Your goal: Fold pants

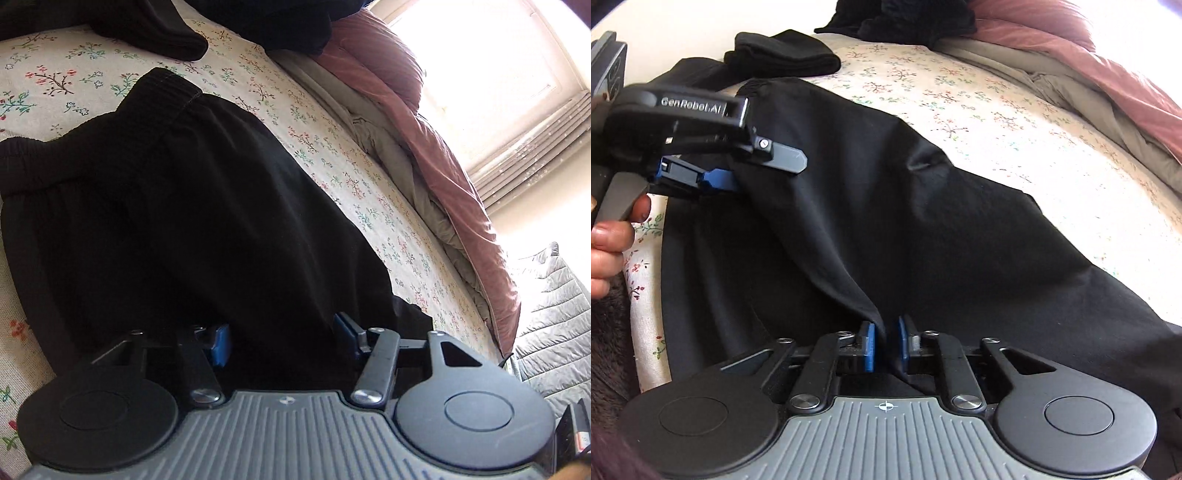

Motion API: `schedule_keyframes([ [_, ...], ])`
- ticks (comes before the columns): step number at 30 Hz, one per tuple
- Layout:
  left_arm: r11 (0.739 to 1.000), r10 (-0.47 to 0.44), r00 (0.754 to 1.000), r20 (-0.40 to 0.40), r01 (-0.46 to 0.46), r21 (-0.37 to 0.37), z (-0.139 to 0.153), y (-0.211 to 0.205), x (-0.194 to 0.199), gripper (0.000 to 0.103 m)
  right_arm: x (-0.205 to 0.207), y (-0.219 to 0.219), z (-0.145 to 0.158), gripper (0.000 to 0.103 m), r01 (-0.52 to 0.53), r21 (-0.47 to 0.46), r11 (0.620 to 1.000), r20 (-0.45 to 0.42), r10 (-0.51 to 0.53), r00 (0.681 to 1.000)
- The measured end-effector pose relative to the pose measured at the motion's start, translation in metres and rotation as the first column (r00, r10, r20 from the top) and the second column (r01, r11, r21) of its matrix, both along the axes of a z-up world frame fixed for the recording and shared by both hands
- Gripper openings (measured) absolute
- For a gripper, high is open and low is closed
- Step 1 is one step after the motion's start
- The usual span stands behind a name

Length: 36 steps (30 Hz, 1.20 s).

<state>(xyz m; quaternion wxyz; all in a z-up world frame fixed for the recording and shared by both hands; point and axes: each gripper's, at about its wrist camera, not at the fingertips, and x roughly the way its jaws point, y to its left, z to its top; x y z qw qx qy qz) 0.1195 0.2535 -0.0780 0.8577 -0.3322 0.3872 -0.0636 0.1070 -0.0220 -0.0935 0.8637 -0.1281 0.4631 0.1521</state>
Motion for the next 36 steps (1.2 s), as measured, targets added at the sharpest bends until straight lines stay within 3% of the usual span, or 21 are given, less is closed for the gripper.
schedule_keyframes([
  [3, 1.000, -0.002, 1.000, -0.011, 0.002, 0.019, 0.002, -0.003, 0.001, 0.058, -0.006, -0.026, 0.021, 0.060, 0.058, -0.022, 0.998, 0.058, -0.056, 0.997],
  [5, 0.999, -0.007, 1.000, -0.009, 0.007, 0.046, 0.002, -0.008, 0.004, 0.051, -0.006, -0.054, 0.033, 0.065, 0.125, -0.013, 0.992, 0.084, -0.124, 0.989],
  [7, 0.997, -0.005, 1.000, -0.007, 0.006, 0.082, 0.003, -0.014, 0.005, 0.045, -0.004, -0.085, 0.041, 0.065, 0.207, -0.019, 0.978, 0.088, -0.205, 0.975],
  [10, 0.992, 0.010, 1.000, -0.006, -0.009, 0.126, 0.007, -0.022, 0.006, 0.036, -0.007, -0.140, 0.049, 0.065, 0.360, -0.045, 0.932, 0.105, -0.354, 0.929],
  [16, 0.982, 0.023, 1.000, 0.000, -0.023, 0.186, 0.012, -0.027, 0.007, 0.023, 0.000, -0.244, 0.064, 0.065, 0.603, -0.015, 0.798, 0.135, -0.596, 0.792],
  [19, 0.975, 0.024, 1.000, 0.005, -0.025, 0.221, 0.014, -0.030, 0.007, 0.021, -0.008, -0.280, 0.064, 0.065, 0.665, -0.050, 0.745, 0.174, -0.649, 0.740],
  [25, 0.960, 0.025, 1.000, 0.013, -0.028, 0.280, 0.017, -0.035, 0.004, 0.020, 0.003, -0.330, 0.057, 0.065, 0.734, -0.026, 0.679, 0.194, -0.717, 0.670],
  [30, 0.953, 0.032, 0.999, 0.009, -0.033, 0.300, 0.016, -0.038, 0.006, 0.020, 0.018, -0.352, 0.044, 0.065, 0.776, -0.015, 0.630, 0.203, -0.758, 0.620],
  [36, 0.946, 0.033, 0.999, 0.007, -0.034, 0.321, 0.019, -0.043, 0.007, 0.020, 0.037, -0.373, 0.023, 0.061, 0.839, -0.020, 0.544, 0.207, -0.819, 0.536],
])
